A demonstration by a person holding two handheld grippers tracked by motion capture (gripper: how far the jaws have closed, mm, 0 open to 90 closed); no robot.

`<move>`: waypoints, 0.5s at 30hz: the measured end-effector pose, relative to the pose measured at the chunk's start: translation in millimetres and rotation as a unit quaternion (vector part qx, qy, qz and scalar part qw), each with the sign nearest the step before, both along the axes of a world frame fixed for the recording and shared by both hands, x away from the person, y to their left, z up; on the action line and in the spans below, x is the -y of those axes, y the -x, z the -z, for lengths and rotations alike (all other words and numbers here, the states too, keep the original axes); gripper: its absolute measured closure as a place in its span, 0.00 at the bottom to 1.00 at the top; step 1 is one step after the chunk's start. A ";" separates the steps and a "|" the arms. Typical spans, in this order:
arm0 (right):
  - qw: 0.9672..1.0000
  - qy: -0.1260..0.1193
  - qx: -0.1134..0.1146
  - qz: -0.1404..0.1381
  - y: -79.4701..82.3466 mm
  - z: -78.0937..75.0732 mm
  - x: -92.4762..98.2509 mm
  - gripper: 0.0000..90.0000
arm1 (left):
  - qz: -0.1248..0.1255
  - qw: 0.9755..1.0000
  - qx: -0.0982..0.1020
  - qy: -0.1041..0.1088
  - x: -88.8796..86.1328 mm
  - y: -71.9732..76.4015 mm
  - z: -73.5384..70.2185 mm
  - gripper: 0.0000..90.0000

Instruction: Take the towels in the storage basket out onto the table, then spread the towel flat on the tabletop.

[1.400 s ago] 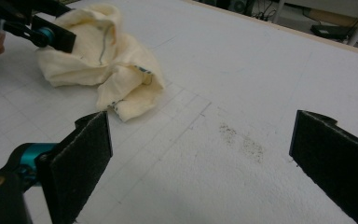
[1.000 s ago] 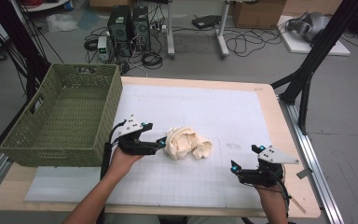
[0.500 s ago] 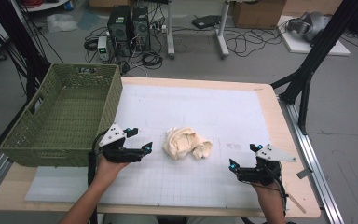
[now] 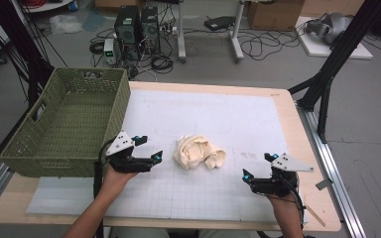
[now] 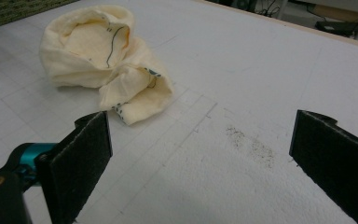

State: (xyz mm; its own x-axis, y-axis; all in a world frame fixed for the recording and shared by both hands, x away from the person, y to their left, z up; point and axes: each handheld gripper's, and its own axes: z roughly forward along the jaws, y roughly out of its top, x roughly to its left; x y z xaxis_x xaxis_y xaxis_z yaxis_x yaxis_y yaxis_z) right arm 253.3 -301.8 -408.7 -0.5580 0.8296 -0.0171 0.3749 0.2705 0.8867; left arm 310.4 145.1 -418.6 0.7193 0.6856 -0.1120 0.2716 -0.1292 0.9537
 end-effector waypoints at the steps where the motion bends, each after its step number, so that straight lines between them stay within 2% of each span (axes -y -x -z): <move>1: 1.000 0.000 0.000 0.000 0.0 0.0 0.0 0.05 | 0.000 1.000 0.000 -0.001 -0.3 -0.4 0.0 0.20; 11: 1.000 0.001 -0.002 -0.003 -1.5 0.2 -2.7 0.05 | -0.001 1.000 -0.002 -0.003 -0.1 -0.5 0.5 0.20; 15: 1.000 0.003 -0.008 -0.013 -4.0 1.9 -6.4 0.05 | -0.001 1.000 -0.004 -0.004 0.7 -0.2 1.3 0.20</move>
